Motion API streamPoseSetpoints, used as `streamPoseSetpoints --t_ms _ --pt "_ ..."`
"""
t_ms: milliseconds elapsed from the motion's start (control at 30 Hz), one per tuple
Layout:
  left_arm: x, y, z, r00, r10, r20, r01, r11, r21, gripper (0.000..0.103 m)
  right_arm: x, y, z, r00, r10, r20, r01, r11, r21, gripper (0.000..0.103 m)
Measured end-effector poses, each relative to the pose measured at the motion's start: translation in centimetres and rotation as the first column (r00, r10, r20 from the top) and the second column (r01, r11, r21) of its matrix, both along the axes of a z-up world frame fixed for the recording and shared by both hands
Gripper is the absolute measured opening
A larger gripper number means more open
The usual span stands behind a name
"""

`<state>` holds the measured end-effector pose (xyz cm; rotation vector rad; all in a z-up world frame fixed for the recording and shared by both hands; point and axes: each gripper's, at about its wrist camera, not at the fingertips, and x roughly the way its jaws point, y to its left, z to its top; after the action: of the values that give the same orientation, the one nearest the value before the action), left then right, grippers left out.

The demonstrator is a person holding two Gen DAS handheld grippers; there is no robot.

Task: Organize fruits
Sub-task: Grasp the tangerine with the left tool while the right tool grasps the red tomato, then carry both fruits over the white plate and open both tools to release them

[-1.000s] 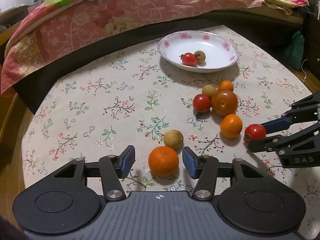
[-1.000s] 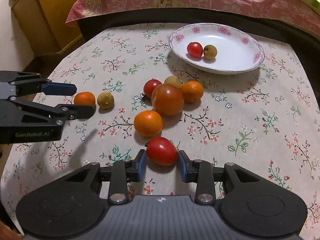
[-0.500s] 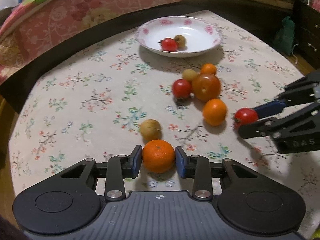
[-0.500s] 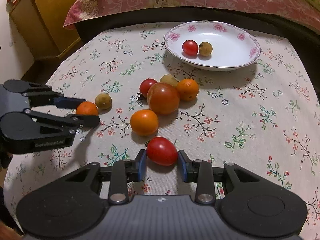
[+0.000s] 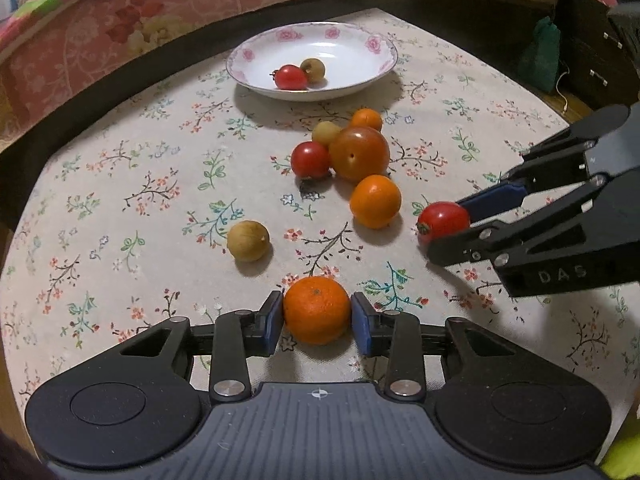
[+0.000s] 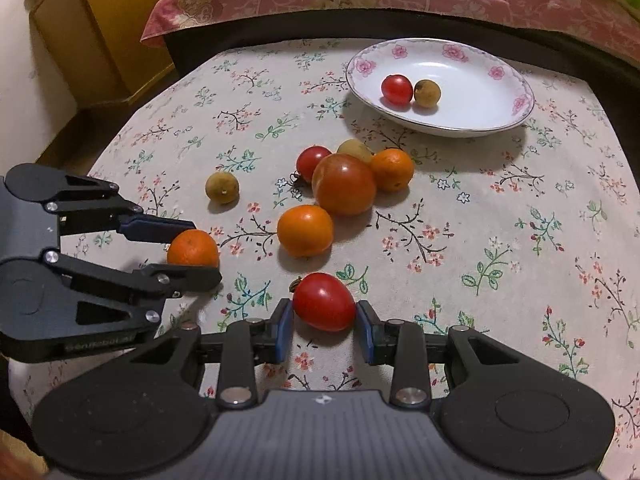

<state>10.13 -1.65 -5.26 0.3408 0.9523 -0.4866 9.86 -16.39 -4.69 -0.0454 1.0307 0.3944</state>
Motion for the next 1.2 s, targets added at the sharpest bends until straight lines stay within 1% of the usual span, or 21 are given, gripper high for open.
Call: streamPoseSetpoints --t_ms 133,200,267,300,367,400,433,500,567,633,667,700,767,833,1033,1200 --pt "-0.1 0.0 0.1 1.0 0.0 0.005 0.0 1.0 0.001 0.059 0.2 -0.1 -0.1 1.0 0.004 0.001 -0.004 1.0 0.005 0.034" --pt "-0.2 0.0 0.0 1.0 -0.002 0.008 0.002 1.0 0.01 0.062 0.2 -0.1 -0.1 1.0 0.009 0.007 -0.009 1.0 0.003 0.035" --pt "-0.3 0.0 -0.1 1.0 -0.001 0.01 0.001 1.0 0.009 0.063 0.2 0.0 -0.1 1.0 0.02 0.011 -0.02 1.0 0.0 0.041" --pt "-0.3 0.0 -0.1 1.0 0.0 0.008 0.0 1.0 0.007 0.063 0.2 0.1 -0.1 1.0 0.025 0.012 -0.025 1.0 0.0 0.042" --pt "-0.3 0.1 -0.1 1.0 0.003 0.006 -0.003 1.0 0.002 0.062 0.2 0.3 -0.1 0.999 0.035 0.016 -0.035 0.999 -0.003 0.048" --pt "-0.3 0.1 -0.1 1.0 0.003 0.003 -0.003 1.0 -0.001 0.061 0.2 0.3 -0.1 0.999 0.038 0.02 -0.038 0.999 -0.006 0.049" --pt "-0.3 0.1 -0.1 1.0 0.003 0.0 -0.003 1.0 -0.004 0.056 0.2 0.4 -0.1 0.999 0.04 0.023 -0.039 0.999 -0.011 0.049" --pt "-0.3 0.1 0.0 1.0 0.002 -0.006 -0.002 1.0 -0.01 0.051 0.3 0.2 -0.1 0.999 0.034 0.025 -0.034 0.999 -0.011 0.049" --pt "-0.4 0.0 0.0 1.0 0.001 -0.003 -0.001 1.0 -0.006 0.049 0.5 0.0 -0.2 0.999 0.024 0.024 -0.024 1.0 -0.005 0.049" --pt "-0.3 0.0 0.0 1.0 0.006 -0.004 -0.006 1.0 -0.003 0.045 0.6 -0.2 -0.2 1.0 0.015 0.022 -0.015 1.0 0.002 0.049" --pt "-0.3 0.0 0.0 1.0 0.009 -0.004 -0.009 1.0 -0.002 0.044 0.7 -0.3 -0.1 1.0 0.011 0.021 -0.012 1.0 0.004 0.047" --pt "-0.2 0.1 0.0 1.0 0.01 -0.006 -0.01 1.0 -0.003 0.044 0.7 -0.3 -0.1 1.0 0.007 0.022 -0.007 1.0 0.001 0.045" --pt "-0.3 0.1 0.0 1.0 0.009 -0.005 -0.009 1.0 0.0 0.043 0.7 -0.3 -0.1 1.0 0.004 0.029 -0.003 1.0 -0.021 0.037" --pt "-0.3 0.0 0.1 1.0 0.01 -0.002 -0.01 1.0 0.002 0.043 0.7 -0.3 -0.1 1.0 -0.003 0.03 0.003 1.0 -0.025 0.033" --pt "0.1 -0.2 0.8 1.0 0.022 0.01 -0.021 1.0 -0.021 0.043 0.6 0.0 0.0 1.0 0.0 0.026 0.0 0.999 -0.034 0.033" --pt "0.6 -0.9 1.8 0.999 0.025 0.036 -0.023 0.999 -0.048 0.043 0.7 -0.2 0.6 0.999 -0.015 0.03 0.015 1.0 -0.003 0.033"
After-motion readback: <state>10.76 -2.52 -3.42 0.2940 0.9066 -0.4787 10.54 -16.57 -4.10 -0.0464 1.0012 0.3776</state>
